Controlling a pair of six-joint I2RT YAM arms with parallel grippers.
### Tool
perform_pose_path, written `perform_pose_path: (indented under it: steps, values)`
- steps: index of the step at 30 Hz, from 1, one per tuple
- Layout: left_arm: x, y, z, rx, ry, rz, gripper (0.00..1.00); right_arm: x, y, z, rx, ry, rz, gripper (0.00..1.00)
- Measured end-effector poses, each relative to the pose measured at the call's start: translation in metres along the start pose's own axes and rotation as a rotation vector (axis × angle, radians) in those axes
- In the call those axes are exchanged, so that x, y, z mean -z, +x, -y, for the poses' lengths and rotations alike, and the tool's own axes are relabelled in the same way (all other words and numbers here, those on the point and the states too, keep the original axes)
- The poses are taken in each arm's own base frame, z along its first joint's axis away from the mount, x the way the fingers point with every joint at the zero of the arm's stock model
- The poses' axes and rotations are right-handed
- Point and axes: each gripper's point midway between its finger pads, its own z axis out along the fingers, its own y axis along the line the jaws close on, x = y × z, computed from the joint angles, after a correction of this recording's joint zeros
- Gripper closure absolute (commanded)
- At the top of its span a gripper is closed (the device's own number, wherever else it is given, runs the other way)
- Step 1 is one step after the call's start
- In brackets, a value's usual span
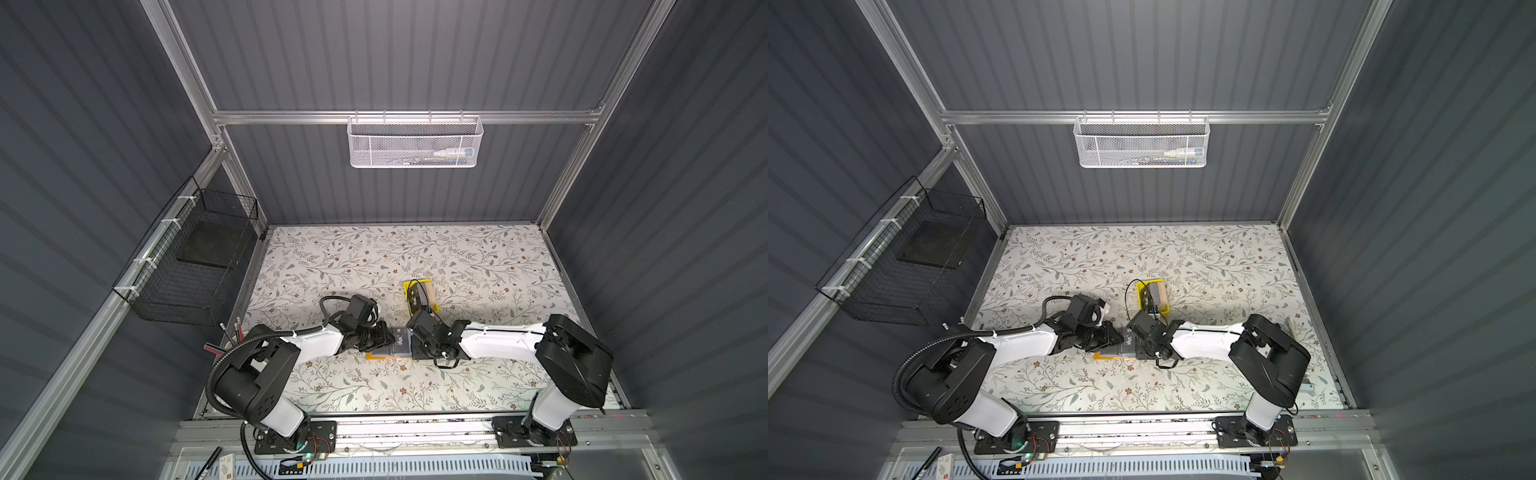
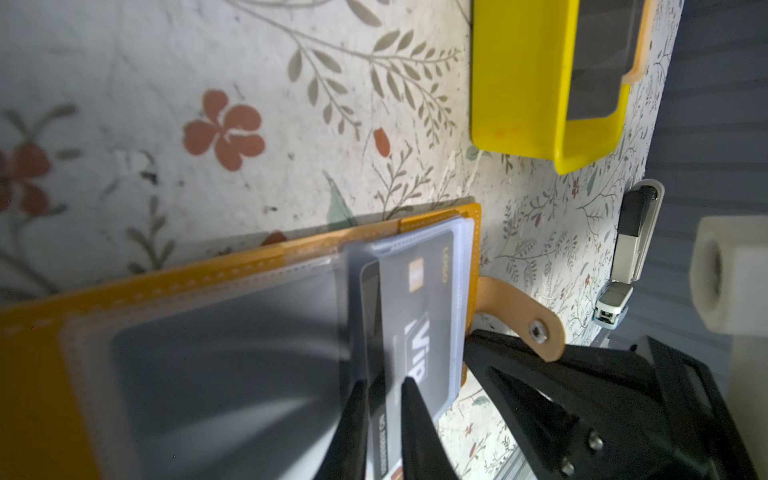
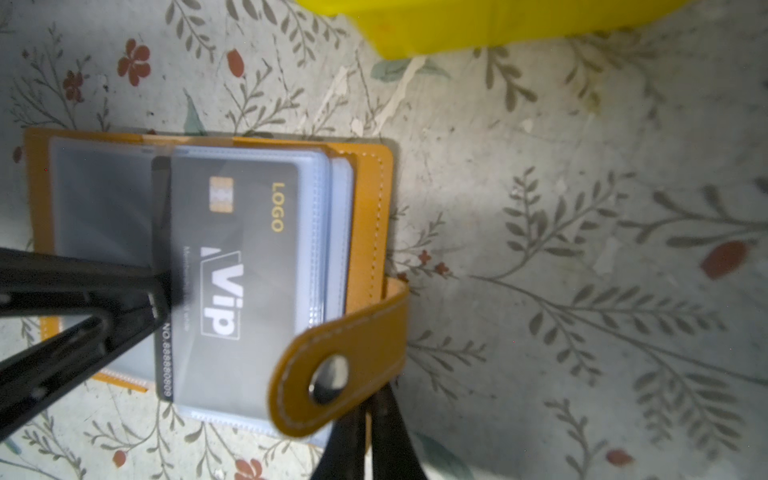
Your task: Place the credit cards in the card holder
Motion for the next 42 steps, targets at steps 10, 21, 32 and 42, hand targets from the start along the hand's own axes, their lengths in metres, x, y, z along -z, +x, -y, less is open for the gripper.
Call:
perform_pose_path:
  steps: [10, 21, 32, 42]
  values:
    - [0.006, 0.000, -0.001, -0.002, -0.016, 0.018, 0.84, 0.001, -0.005, 0.010, -0.016, -0.007, 0.003, 0.90]
    - [0.010, 0.002, 0.006, -0.020, -0.007, 0.022, 0.84, 0.020, -0.004, 0.011, -0.025, -0.088, 0.022, 0.84]
    - [-0.002, 0.010, -0.001, -0.017, -0.029, -0.015, 0.85, 0.030, -0.012, 0.013, -0.079, -0.180, 0.043, 0.82]
    - [-0.007, 0.008, 0.003, -0.025, -0.024, -0.016, 0.87, 0.029, -0.012, 0.008, -0.081, -0.216, 0.039, 0.82]
